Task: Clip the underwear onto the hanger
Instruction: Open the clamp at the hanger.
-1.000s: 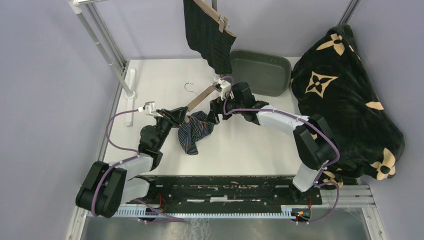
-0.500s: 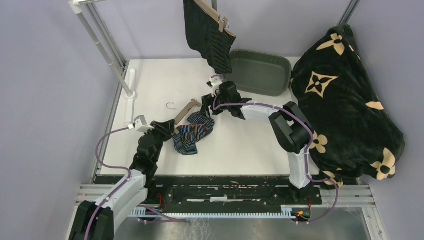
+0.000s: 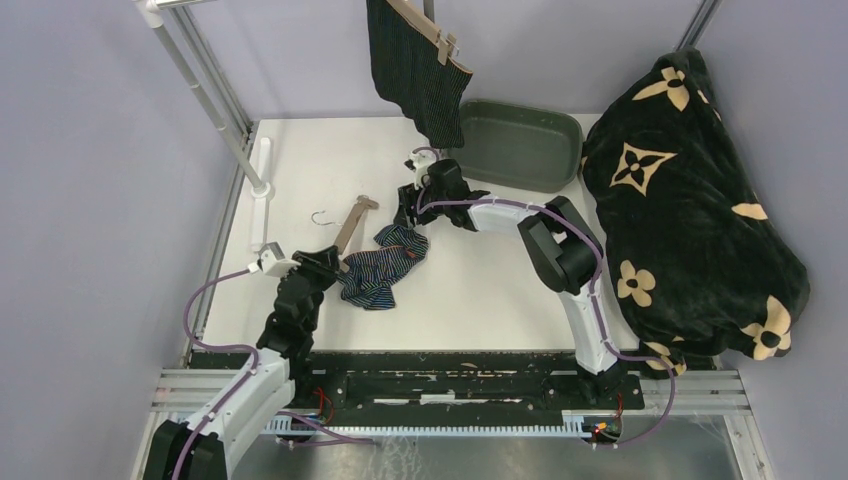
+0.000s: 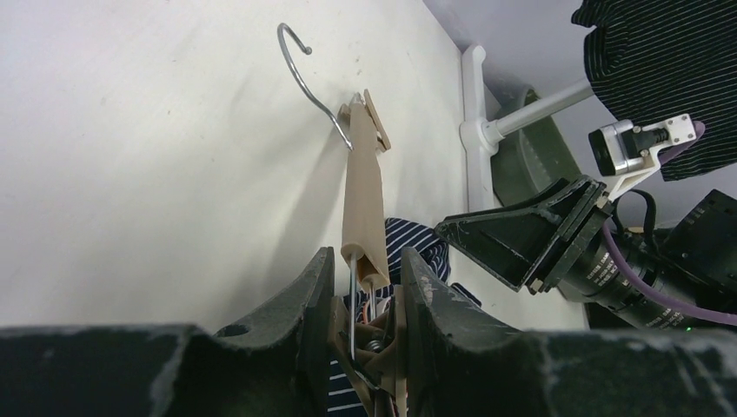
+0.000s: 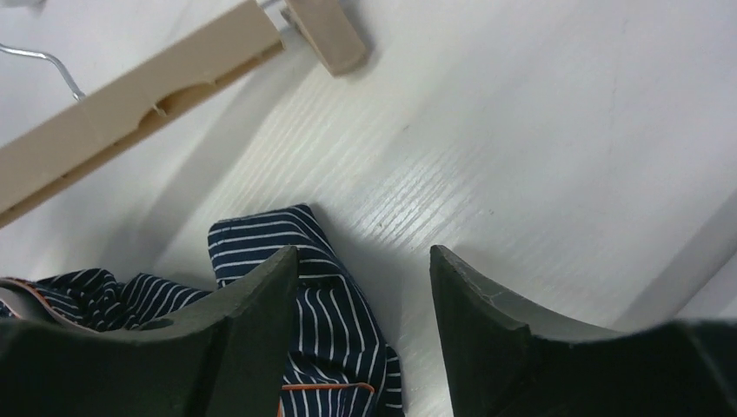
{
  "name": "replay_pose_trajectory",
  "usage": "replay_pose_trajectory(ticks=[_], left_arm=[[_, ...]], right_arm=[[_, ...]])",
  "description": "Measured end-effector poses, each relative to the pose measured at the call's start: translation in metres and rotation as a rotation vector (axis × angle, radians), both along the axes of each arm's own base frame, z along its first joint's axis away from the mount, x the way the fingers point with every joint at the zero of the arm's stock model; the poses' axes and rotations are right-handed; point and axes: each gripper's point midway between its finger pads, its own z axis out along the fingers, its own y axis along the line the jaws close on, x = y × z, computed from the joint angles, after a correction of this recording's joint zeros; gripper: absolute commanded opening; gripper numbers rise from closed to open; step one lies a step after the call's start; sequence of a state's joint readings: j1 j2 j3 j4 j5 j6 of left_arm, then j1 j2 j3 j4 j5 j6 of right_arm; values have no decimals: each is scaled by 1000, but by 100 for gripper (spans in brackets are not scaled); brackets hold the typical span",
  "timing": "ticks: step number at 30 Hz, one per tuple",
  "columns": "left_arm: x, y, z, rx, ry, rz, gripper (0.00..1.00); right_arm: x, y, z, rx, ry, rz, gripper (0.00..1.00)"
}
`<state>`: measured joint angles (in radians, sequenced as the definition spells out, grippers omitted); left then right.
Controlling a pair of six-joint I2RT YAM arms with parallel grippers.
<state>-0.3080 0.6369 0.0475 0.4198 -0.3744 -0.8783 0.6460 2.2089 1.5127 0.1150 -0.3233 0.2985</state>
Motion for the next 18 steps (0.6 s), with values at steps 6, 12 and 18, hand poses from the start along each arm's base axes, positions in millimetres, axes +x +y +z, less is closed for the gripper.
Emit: replay_pose_trajectory(ticks=[6, 12, 18], left_arm=[[0, 3, -7, 10, 21, 16, 6], [0, 2, -10, 12, 30, 12, 7], [7, -13, -10, -7, 2, -58, 6]], right_arm=[[-10, -1, -14, -18, 48, 25, 35], [-13, 1, -14, -12, 52, 44, 1], [-12, -16, -7, -3, 26, -12, 1]])
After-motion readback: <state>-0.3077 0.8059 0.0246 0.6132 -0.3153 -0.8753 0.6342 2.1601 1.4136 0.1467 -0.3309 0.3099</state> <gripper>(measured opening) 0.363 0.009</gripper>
